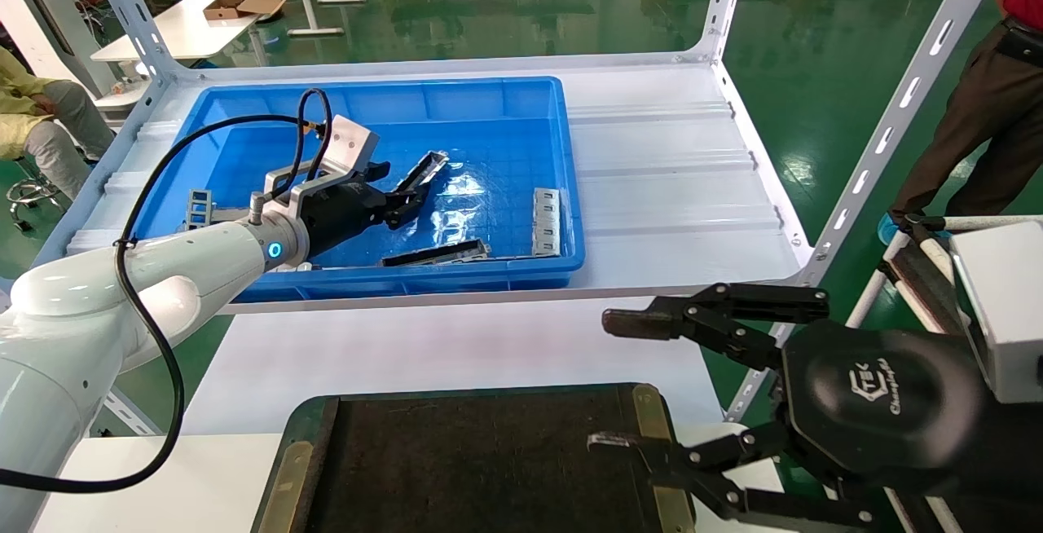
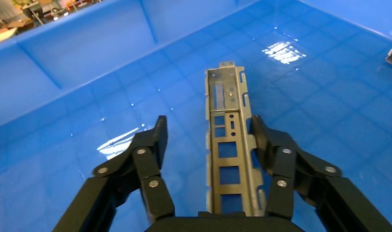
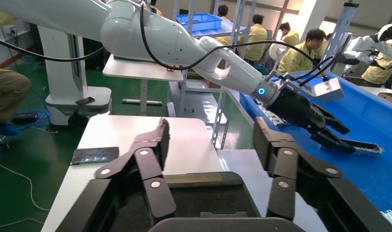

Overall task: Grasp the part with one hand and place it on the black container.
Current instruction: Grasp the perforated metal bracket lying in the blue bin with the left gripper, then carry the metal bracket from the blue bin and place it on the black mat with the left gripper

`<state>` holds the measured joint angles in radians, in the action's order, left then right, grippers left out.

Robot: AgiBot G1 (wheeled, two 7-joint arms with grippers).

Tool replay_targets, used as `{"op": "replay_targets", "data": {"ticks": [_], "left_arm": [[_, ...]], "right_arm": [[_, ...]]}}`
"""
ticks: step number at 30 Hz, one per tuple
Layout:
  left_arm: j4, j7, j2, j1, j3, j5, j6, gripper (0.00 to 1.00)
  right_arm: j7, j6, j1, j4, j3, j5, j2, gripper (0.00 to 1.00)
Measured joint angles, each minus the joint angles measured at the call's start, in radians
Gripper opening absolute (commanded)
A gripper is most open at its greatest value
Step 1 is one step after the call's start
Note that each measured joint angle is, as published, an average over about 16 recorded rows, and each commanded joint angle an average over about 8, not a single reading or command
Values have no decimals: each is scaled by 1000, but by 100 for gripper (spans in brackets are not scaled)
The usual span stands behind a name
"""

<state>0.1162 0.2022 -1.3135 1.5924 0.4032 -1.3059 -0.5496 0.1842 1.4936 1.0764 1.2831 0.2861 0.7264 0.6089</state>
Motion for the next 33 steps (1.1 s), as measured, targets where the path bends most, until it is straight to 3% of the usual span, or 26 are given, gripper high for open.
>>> {"op": "replay_targets", "data": {"ticks": [20, 33], "left_arm": [[-55, 31, 5, 34, -32, 47, -42, 0], [-5, -3, 68, 89, -69, 109, -261, 0]], "right_arm": [[-1, -1, 0, 0, 1, -1, -1, 0], [-1, -1, 0, 0, 2, -2, -1, 0]]}}
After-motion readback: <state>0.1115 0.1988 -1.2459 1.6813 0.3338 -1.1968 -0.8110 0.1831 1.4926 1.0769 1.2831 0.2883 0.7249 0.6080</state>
